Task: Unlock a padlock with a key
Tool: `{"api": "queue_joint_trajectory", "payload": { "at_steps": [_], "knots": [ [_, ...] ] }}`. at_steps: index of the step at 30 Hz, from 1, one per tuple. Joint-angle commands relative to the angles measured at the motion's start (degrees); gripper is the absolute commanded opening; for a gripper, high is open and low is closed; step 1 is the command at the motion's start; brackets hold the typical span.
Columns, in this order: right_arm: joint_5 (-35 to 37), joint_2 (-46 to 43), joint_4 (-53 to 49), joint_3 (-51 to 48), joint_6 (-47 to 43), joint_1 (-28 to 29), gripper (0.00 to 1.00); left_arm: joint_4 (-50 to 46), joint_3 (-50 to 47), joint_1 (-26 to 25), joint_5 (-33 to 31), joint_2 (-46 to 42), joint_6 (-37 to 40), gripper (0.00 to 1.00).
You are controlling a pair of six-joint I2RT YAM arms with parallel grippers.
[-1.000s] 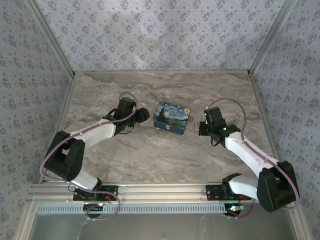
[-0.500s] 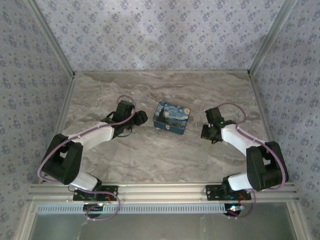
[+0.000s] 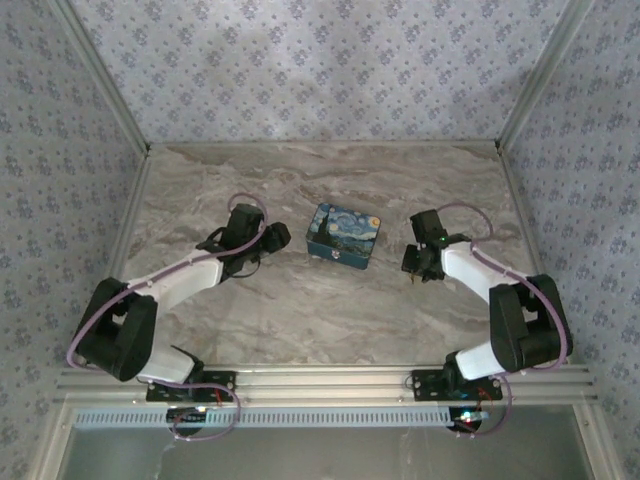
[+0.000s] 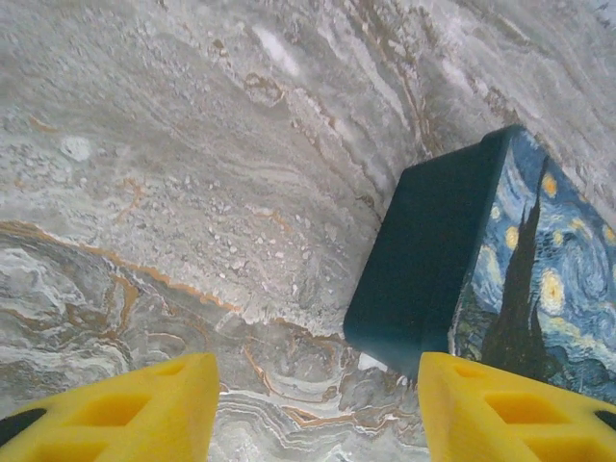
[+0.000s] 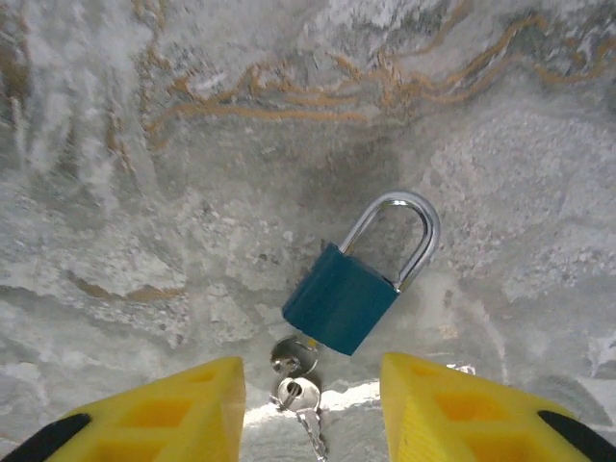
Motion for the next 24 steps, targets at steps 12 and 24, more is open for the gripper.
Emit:
{"api": "queue_joint_trajectory", "payload": {
  "at_steps": [12, 24],
  "knots": [
    [11.98, -9.76, -5.16, 8.54, -0.55, -1.88, 1.0, -12.95, 5.57, 3.88, -13.49, -8.37, 12.36, 0.98],
    [37.62, -2.32, 20.61, 3.49, -12.95, -6.27, 1.0, -3.01, 2.47, 16.44, -27.13, -7.07, 34.47, 0.98]
  ]
}}
